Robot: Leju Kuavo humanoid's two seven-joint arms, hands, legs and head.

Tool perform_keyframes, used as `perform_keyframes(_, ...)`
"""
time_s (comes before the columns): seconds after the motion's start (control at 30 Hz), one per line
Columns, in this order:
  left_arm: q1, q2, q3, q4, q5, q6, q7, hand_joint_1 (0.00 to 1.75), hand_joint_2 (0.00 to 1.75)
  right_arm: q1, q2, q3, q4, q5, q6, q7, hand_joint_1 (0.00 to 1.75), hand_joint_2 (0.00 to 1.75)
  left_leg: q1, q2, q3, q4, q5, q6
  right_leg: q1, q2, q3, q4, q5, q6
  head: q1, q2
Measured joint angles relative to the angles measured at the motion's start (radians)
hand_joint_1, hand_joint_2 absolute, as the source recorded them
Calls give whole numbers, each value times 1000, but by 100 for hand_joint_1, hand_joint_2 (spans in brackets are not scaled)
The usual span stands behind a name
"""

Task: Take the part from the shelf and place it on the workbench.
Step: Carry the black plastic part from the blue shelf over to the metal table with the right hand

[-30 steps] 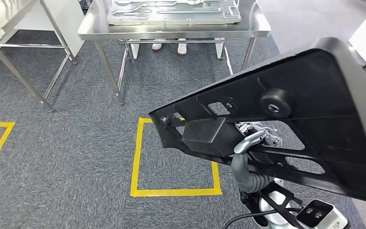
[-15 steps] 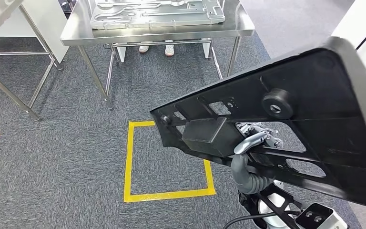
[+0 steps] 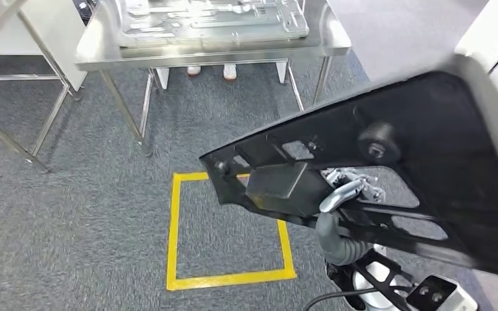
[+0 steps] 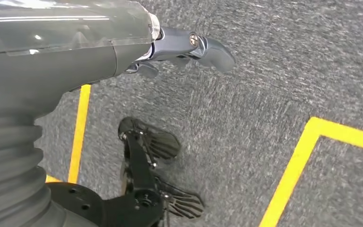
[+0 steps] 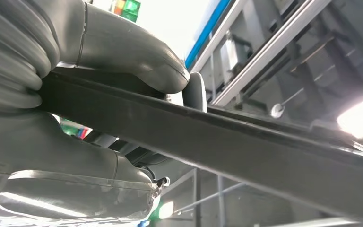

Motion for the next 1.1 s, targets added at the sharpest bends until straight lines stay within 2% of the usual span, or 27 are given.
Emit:
perform_keyframes(0.03, -2, 0, 0, 0, 0, 0, -1, 0, 175, 0, 0, 0, -1, 0, 1, 0, 175, 175, 0, 1, 0, 16, 11, -7, -1, 5, 15, -6, -7, -9, 0, 0)
perform_keyframes(0.07, -5, 0, 0, 0, 0, 0, -1, 0, 175, -2, 0, 0, -2, 0, 2, 0, 175, 175, 1, 0, -13, 58, 34, -12, -3, 7, 34, -14, -16, -16, 0, 0)
perform_keyframes(0.1, -7, 0, 0, 0, 0, 0, -2, 0, 175, -4, 0, 0, -3, -1, 3, 0, 175, 175, 2, -2, -47, 119, 54, -15, -4, 8, 54, -20, -27, -22, 0, 0)
perform_keyframes(0.13, -8, -1, 0, 0, -1, 0, -2, 0, 175, -5, 0, 0, -3, -1, 4, 0, 175, 175, 3, -3, -93, 189, 60, -16, -5, 10, 73, -25, -38, -27, 0, 0)
perform_keyframes(0.17, -7, -1, 0, 0, -1, 0, -2, 0, 175, -6, 0, 0, -3, -1, 5, 0, 175, 175, 3, -4, -143, 253, 44, -18, -4, 11, 91, -28, -51, -31, 0, 0)
perform_keyframes(0.2, -5, -2, 0, 0, -2, 0, -2, 0, 175, -6, 0, 0, -3, -2, 6, 0, 175, 175, 4, -4, -188, 294, 2, -18, -3, 14, 110, -29, -65, -33, 0, 0)
perform_keyframes(0.27, -1, -2, 1, 0, -2, 0, -1, 0, 175, -6, 0, 0, -3, -2, 9, 0, 175, 175, 4, -4, -252, 310, -100, -19, -1, 22, 151, -29, -97, -34, 0, 0)
perform_keyframes(0.3, 0, -1, 1, 0, -1, 1, -2, 0, 175, -5, 0, 0, -3, -2, 10, 0, 175, 175, 4, -4, -269, 286, -124, -18, 0, 26, 174, -30, -114, -33, 0, 0)
perform_keyframes(0.33, 1, -1, 1, 0, -1, 1, -2, 0, 175, -5, 0, 0, -3, -2, 12, 0, 175, 175, 3, -5, -279, 244, -107, -15, 1, 28, 198, -30, -132, -32, 0, 0)
perform_keyframes(0.37, 3, -1, 2, 0, -1, 1, -2, 0, 175, -5, 0, 0, -3, -2, 13, 0, 175, 175, 1, -5, -283, 191, -40, -9, 1, 29, 218, -31, -150, -31, 0, 0)
perform_keyframes(0.43, 6, -1, 4, 0, -1, 2, -2, 0, 175, -3, 0, 0, -2, -3, 14, 0, 175, 175, -6, -8, -285, 105, 126, 7, 4, 35, 247, -29, -181, -24, -1, 0)
perform_keyframes(0.47, 7, -1, 4, 0, 0, 2, -2, 0, 175, -2, 0, 0, -1, -3, 14, 0, 175, 175, -10, -9, -284, 84, 179, 15, 3, 38, 255, -30, -190, -17, -1, 0)
perform_keyframes(0.5, 6, -1, 5, 0, 0, 2, -2, 0, 175, -2, 0, 0, -1, -3, 14, 0, 175, 175, -13, -10, -282, 78, 193, 21, 4, 40, 260, -29, -193, -11, -1, 0)
perform_keyframes(0.57, 6, -1, 5, 0, 0, 2, -3, 0, 175, -1, 0, 0, -1, -3, 14, 0, 175, 175, -15, -9, -276, 73, 185, 29, 2, 40, 264, -31, -191, -3, -2, 0)
perform_keyframes(0.67, 4, -1, 5, 0, 0, 2, -4, 0, 175, -2, 0, 0, -1, -3, 14, 0, 175, 175, -15, -9, -272, 69, 184, 32, 3, 40, 262, -26, -184, 1, -2, 0)
perform_keyframes(0.7, 3, -1, 4, 0, 0, 2, -4, 0, 175, -3, 0, 0, -2, -2, 14, 0, 175, 175, -12, -10, -260, 60, 181, 36, 1, 36, 238, 15, -172, 6, -2, 0)
perform_keyframes(0.73, 1, -1, 4, 0, 0, 2, -5, 0, 175, -2, 0, 0, -3, 1, 14, 0, 175, 175, -10, -11, -242, 50, 173, 40, -1, 32, 189, 85, -181, 13, -2, 0)
perform_keyframes(0.8, -1, -1, 5, 0, -1, 2, -5, 0, 175, 0, 0, 0, -4, 5, 13, 0, 175, 175, -6, -13, -200, 32, 149, 47, -7, 22, 71, 232, -229, 28, -2, 0)
perform_keyframes(0.83, -1, -1, 5, 0, -1, 2, -5, 0, 175, 1, 0, 0, -4, 6, 13, 0, 175, 175, -6, -15, -183, 31, 135, 47, -10, 21, 32, 258, -262, 32, -2, 0)
perform_keyframes(0.87, 0, -1, 5, 0, -1, 2, -5, 0, 175, 2, 0, 0, -4, 7, 13, 0, 175, 175, -5, -16, -167, 31, 123, 46, -12, 20, 20, 239, -264, 34, -2, 0)
perform_keyframes(0.9, 0, -2, 5, 0, -1, 2, -5, 0, 175, 4, 0, 0, -4, 8, 13, 0, 175, 175, -4, -17, -150, 31, 111, 44, -12, 18, 21, 195, -237, 35, -2, 0)
perform_keyframes(0.97, 0, -3, 5, 0, -1, 2, -5, 0, 175, 7, 0, 0, -4, 9, 13, 0, 175, 175, -4, -18, -120, 32, 85, 36, -11, 12, 41, 69, -118, 29, -2, 0)
perform_keyframes(1.0, -1, -4, 5, 0, -1, 2, -5, 0, 175, 9, 0, -1, -3, 9, 14, 0, 175, 175, -4, -18, -110, 32, 73, 31, -8, 10, 49, 23, -70, 22, -1, 0)
perform_keyframes(1.03, -2, -4, 5, 0, -2, 2, -6, 0, 175, 10, 0, -1, -4, 8, 16, 0, 175, 175, -5, -18, -103, 29, 65, 24, -5, 9, 53, -4, -37, 14, -1, 0)
perform_keyframes(1.1, -4, -4, 5, 0, -2, 2, -7, 0, 175, 12, 0, -3, -5, 6, 21, 0, 175, 175, -5, -17, -94, 29, 65, 10, -1, 12, 61, -16, -35, -4, -1, 0)
